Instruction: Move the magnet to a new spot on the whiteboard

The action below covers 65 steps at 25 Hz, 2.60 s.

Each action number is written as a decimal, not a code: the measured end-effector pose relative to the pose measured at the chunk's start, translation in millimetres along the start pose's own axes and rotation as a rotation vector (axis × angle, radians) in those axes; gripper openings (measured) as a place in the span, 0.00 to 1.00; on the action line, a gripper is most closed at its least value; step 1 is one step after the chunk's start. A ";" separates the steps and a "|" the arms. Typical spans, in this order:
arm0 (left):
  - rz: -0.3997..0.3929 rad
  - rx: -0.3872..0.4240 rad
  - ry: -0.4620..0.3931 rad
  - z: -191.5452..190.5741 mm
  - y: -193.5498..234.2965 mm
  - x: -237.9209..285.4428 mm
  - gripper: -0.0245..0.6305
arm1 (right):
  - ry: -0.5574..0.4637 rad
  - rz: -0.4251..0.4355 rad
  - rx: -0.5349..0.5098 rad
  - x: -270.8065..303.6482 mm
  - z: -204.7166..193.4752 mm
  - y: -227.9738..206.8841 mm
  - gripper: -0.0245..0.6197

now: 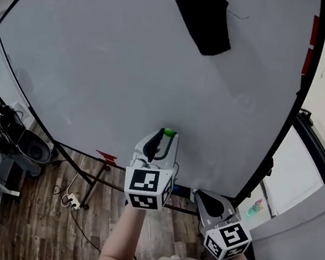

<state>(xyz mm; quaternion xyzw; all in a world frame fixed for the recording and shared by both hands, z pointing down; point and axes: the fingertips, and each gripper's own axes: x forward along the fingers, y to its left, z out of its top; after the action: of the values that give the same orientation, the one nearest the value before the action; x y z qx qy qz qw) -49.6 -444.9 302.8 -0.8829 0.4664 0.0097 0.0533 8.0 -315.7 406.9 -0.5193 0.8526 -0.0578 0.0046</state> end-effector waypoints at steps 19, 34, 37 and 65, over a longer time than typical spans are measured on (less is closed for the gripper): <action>0.030 0.016 0.019 -5.6 8.9 21.2 0.24 | 0.001 -0.030 0.014 1.8 -5.0 -7.2 0.04; 0.098 -0.083 0.036 -21.6 -2.7 -36.5 0.35 | 0.030 0.042 0.012 -26.9 -6.9 6.8 0.04; 0.137 -0.114 0.050 -30.4 -6.6 -60.5 0.35 | 0.029 0.068 0.010 -36.4 -6.2 12.2 0.04; 0.344 -0.234 0.189 -110.8 -136.1 -292.7 0.04 | 0.067 0.242 0.014 -175.0 -33.8 76.6 0.04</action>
<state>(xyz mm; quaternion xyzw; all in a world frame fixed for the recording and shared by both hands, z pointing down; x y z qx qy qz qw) -106.3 -139.5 444.0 -0.7875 0.6088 -0.0099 -0.0958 18.5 -122.7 423.5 -0.4105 0.9082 -0.0802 -0.0132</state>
